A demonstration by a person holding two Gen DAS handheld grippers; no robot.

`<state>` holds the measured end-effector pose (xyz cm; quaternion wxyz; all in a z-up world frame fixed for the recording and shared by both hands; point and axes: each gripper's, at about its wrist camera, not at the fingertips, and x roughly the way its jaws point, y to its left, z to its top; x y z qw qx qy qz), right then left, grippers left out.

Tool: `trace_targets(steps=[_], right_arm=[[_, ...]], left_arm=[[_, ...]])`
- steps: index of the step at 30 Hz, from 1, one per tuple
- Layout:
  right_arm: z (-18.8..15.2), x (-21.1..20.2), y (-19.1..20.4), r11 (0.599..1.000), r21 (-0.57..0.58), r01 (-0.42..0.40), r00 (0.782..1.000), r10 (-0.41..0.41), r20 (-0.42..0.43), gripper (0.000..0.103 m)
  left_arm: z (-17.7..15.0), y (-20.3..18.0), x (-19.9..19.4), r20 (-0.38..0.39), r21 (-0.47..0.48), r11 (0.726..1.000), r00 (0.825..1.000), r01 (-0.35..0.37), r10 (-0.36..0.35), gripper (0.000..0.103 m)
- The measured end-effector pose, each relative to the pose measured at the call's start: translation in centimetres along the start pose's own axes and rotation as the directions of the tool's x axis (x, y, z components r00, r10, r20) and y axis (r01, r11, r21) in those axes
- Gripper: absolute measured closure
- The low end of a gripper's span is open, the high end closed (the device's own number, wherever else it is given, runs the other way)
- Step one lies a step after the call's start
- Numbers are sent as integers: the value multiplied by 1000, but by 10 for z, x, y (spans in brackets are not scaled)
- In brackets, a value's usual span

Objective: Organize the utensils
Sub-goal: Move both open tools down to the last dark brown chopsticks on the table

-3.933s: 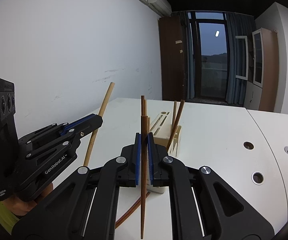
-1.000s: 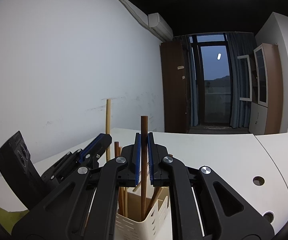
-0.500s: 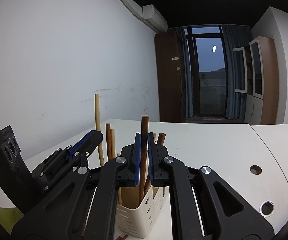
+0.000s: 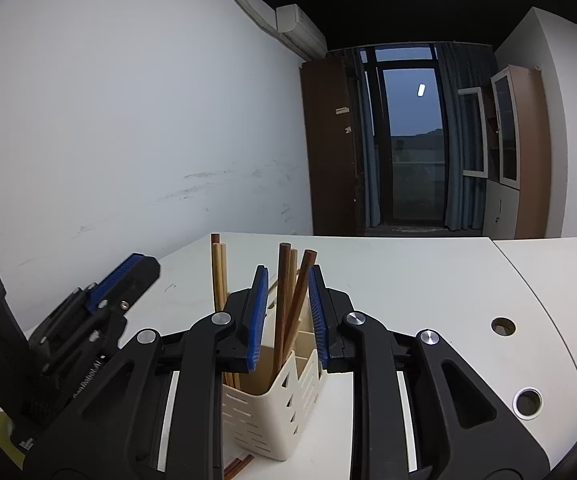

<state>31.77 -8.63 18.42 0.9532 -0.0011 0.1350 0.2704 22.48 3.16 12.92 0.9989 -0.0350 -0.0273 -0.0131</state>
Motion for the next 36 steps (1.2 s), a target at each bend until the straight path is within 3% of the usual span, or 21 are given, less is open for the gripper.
trace_targets(steps=[6, 15, 17, 22, 31, 36], right_arm=[[-4, -6, 8, 1000, -6, 18, 1000, -18, -15, 76], [-25, -17, 15, 999, -21, 45, 995, -47, -88, 72], [-30, -17, 18, 999, -16, 44, 993, -46, -107, 70], [-54, -23, 19, 999, 28, 31, 986, -26, -162, 62], [-105, -14, 26, 997, 57, 55, 957, -37, -286, 58], [-129, -6, 39, 998, 40, 50, 935, -33, -353, 55]], left_arm=[[3, -1, -7, -80, 38, 999, 997, -12, 15, 78], [3, 0, -27, -198, 62, 998, 980, 1, 11, 77], [0, 3, -30, -233, 52, 999, 972, -8, 20, 69], [-2, 13, -35, -311, 17, 1000, 950, -25, 29, 69], [-28, 28, -42, -418, -54, 998, 909, -24, -1, 65], [-45, 31, -57, -443, -49, 998, 897, -38, 13, 64]])
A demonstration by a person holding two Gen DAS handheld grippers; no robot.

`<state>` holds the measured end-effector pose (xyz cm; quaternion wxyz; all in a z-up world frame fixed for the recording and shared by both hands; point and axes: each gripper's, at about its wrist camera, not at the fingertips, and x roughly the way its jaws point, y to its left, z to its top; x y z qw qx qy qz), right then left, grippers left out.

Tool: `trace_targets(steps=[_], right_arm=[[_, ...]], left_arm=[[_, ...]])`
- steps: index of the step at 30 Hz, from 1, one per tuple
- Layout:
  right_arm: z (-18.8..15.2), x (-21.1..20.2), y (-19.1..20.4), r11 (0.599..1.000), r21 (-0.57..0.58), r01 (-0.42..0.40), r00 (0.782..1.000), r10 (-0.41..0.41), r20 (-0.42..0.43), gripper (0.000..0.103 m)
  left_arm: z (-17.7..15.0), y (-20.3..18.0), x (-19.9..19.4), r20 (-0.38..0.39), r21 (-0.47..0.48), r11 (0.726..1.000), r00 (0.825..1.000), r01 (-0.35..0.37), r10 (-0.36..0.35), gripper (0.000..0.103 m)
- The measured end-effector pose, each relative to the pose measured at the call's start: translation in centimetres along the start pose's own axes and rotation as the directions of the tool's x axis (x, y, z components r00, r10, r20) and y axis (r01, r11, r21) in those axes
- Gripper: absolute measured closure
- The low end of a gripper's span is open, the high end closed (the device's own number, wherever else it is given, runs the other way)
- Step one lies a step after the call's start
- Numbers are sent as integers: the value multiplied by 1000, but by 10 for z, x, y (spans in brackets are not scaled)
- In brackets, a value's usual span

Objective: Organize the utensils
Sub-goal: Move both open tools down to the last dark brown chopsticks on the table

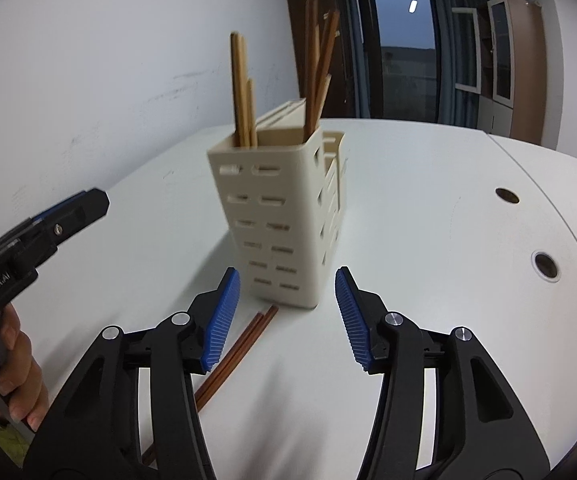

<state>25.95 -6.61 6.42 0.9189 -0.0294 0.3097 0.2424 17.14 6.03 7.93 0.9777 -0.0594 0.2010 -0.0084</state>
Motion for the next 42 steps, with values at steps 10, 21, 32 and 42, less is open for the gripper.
trace_targets(steps=[10, 21, 32, 42], right_arm=[[-25, 33, 17, 1000, -21, 14, 992, -17, -125, 55], [-46, 68, 33, 999, -50, 22, 968, -34, -248, 55], [-53, 82, 41, 997, -60, 49, 954, -65, -293, 55], [-45, 84, 36, 998, -41, 43, 951, -53, -305, 55]], left_arm=[[-19, 6, -5, -47, 9, 1000, 999, -19, 19, 54], [-18, 13, 1, -87, 4, 999, 995, -50, 50, 51], [-16, 14, 0, -110, 0, 998, 992, -57, 56, 50], [-18, 13, 1, -119, 0, 999, 992, -48, 48, 48]])
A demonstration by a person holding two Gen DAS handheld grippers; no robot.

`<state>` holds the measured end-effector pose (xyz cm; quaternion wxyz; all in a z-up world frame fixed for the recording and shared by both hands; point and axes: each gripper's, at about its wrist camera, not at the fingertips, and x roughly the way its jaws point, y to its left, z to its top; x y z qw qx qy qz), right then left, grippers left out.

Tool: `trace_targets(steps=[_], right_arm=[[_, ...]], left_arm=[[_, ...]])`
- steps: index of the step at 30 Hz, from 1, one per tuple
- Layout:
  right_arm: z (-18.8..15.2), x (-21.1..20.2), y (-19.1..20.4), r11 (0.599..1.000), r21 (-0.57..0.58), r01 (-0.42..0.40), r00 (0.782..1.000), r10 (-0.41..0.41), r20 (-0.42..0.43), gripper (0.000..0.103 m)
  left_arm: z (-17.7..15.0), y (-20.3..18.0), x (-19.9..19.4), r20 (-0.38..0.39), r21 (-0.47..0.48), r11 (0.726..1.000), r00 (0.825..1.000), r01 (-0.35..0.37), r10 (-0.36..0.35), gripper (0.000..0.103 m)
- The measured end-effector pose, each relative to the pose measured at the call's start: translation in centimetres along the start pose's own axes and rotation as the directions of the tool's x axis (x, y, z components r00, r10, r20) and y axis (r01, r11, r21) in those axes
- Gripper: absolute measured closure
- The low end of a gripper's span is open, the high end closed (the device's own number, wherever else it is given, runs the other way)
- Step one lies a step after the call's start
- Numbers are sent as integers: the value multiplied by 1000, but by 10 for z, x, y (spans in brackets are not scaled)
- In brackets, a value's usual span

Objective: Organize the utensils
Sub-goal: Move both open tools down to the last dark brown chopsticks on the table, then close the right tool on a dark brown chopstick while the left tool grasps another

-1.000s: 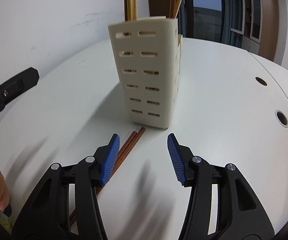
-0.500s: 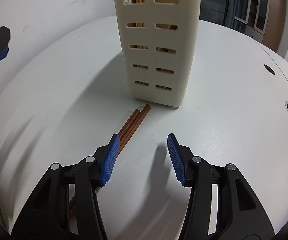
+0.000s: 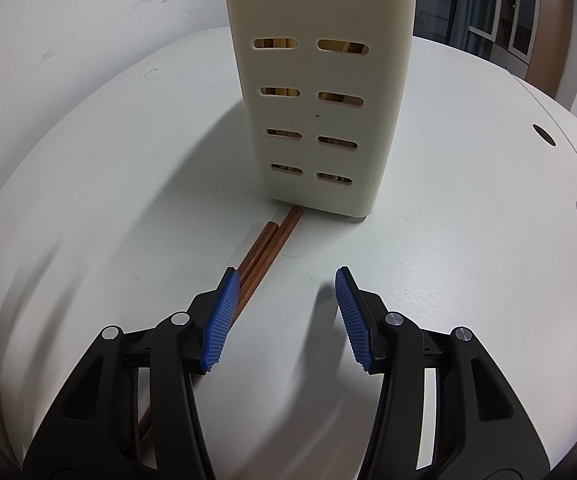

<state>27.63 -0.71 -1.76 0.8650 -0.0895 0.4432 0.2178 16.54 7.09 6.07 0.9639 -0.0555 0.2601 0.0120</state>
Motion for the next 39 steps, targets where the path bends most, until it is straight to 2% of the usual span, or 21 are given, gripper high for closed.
trace_targets(steps=[10, 17, 18, 19, 27, 29, 33, 39], right_arm=[[-3, -4, -10, 1000, 8, 2, 1000, -2, -14, 55], [-2, -1, -3, 999, -27, 28, 999, -29, -24, 55], [-2, -1, -1, 999, -29, 32, 999, -33, -25, 58], [-2, -1, 0, 999, -33, 38, 999, -38, -26, 66], [-3, -5, -7, 999, -54, 7, 999, -9, -40, 85], [-5, -6, -11, 999, -53, 1, 999, -3, -42, 89], [-9, -11, -19, 999, -39, -10, 999, 8, -50, 96], [-13, -16, -28, 999, -30, -14, 998, 12, -55, 97]], left_arm=[[0, -2, 1, -4, 0, 1000, 1000, 5, -5, 48], [-1, -3, 3, -13, 5, 1000, 1000, 5, -5, 48], [-1, -3, 4, -18, 5, 1000, 1000, 5, -5, 48], [-1, -3, 6, -24, 6, 1000, 1000, 4, -3, 48], [-9, -6, 26, -124, 20, 1000, 992, 18, -15, 48], [-13, -9, 36, -177, 40, 999, 984, -3, 10, 48], [-25, -15, 54, -277, 60, 998, 961, 28, -10, 48], [-39, -31, 71, -359, 85, 993, 932, 84, -48, 48]])
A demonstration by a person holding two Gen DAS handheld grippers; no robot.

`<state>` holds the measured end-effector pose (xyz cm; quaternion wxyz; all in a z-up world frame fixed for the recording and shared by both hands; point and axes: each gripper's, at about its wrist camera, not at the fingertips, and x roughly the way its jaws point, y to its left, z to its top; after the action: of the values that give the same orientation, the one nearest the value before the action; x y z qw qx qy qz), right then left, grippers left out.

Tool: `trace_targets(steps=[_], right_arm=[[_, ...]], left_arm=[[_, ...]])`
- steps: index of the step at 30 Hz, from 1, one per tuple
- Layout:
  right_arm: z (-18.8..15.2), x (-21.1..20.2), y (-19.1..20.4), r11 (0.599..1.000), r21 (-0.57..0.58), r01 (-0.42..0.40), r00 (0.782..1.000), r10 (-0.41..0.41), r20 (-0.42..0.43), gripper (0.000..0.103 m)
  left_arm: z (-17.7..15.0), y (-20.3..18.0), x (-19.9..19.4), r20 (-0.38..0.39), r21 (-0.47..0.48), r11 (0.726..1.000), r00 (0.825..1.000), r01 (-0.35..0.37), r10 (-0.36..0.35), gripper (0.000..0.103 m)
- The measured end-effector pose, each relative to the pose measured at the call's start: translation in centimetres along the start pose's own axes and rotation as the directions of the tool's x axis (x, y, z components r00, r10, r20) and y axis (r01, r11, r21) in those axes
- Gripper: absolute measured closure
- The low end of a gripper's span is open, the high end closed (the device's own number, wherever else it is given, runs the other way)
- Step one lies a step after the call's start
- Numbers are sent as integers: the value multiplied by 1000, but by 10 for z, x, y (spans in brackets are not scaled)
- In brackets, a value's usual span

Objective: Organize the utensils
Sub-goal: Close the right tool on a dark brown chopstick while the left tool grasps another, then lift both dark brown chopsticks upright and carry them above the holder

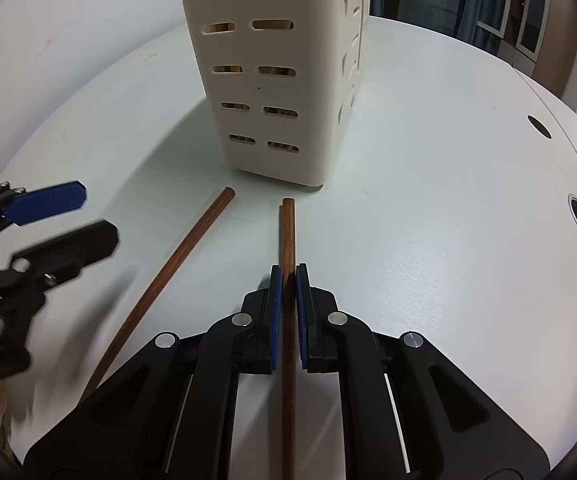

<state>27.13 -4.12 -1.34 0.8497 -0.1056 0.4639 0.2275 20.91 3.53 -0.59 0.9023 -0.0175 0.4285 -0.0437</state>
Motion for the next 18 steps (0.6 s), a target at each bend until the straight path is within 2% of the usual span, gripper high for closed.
trace_targets(steps=[1, 6, 8, 13, 16, 18], right_arm=[[-5, -6, 9, 1000, 0, -1, 1000, 1, -1, 97], [-9, -10, 1, 1000, 10, -8, 1000, 8, -1, 97], [-10, -11, 0, 1000, 12, -9, 1000, 9, -2, 97], [-11, -13, -2, 1000, 18, -9, 1000, 9, -1, 97], [-12, -14, -3, 1000, 16, -6, 1000, 6, 0, 97], [-12, -14, -3, 1000, 14, -3, 1000, 3, 1, 97]], left_arm=[[0, -2, 3, -10, 9, 1000, 1000, 1, -1, 48], [-2, -12, 22, -68, 47, 999, 998, -1, 4, 48], [1, -12, 26, -90, 60, 998, 996, 3, 3, 56], [1, -21, 31, -116, 105, 994, 993, 2, 10, 56], [1, -26, 36, -138, 124, 992, 990, 3, 14, 62], [3, -27, 42, -152, 127, 992, 988, 8, 11, 77]])
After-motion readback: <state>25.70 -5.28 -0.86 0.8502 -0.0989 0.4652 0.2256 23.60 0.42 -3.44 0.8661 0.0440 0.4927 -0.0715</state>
